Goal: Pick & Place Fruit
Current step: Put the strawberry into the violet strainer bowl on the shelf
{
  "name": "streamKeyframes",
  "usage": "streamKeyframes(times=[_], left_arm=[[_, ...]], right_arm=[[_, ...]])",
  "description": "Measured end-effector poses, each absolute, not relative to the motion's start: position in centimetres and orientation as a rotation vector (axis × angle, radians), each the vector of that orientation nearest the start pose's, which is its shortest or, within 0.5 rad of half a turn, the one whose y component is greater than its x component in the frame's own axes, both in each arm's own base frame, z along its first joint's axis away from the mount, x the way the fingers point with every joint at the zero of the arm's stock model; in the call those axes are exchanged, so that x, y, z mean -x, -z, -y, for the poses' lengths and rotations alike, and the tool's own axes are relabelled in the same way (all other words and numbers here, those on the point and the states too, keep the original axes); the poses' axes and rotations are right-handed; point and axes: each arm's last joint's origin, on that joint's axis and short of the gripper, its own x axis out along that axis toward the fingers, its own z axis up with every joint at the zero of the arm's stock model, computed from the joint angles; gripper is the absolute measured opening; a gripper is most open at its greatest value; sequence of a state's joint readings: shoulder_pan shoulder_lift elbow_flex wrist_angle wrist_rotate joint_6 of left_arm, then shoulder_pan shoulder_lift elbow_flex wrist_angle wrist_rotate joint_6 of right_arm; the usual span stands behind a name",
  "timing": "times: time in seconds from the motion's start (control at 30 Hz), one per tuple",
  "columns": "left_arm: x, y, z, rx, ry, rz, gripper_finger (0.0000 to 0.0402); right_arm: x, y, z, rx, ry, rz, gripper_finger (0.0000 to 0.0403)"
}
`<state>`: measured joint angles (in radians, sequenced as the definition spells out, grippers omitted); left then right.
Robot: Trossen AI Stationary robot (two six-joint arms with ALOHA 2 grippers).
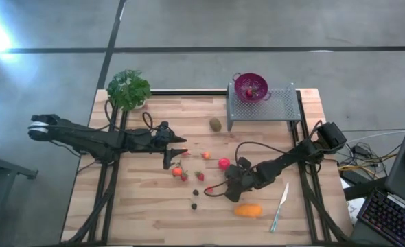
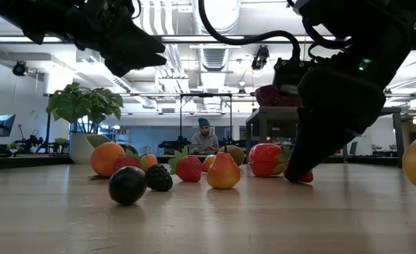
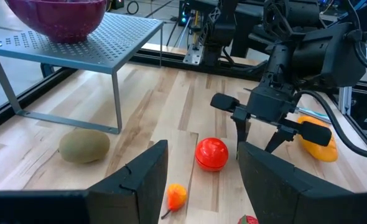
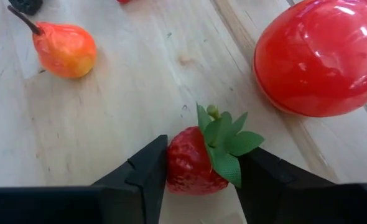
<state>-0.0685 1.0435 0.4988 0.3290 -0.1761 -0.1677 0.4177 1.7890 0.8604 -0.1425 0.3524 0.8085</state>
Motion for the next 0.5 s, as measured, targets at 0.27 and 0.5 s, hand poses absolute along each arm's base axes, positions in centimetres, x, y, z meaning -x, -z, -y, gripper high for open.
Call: streamKeyframes(times=[0.27, 0.5], left_arm=[[-22.2, -23.5, 1.0, 0.141, -0.125, -0.205, 0.0200], [-22.2, -23.5, 1.0, 0.141, -0.125, -0.205, 0.0200]], right_arm=[[-29.2, -14.0, -12.1, -0.368, 0.248, -0.910, 0.0134], [-28.5, -18.7, -10.8, -0.344, 0.189, -0.776, 0.0154]])
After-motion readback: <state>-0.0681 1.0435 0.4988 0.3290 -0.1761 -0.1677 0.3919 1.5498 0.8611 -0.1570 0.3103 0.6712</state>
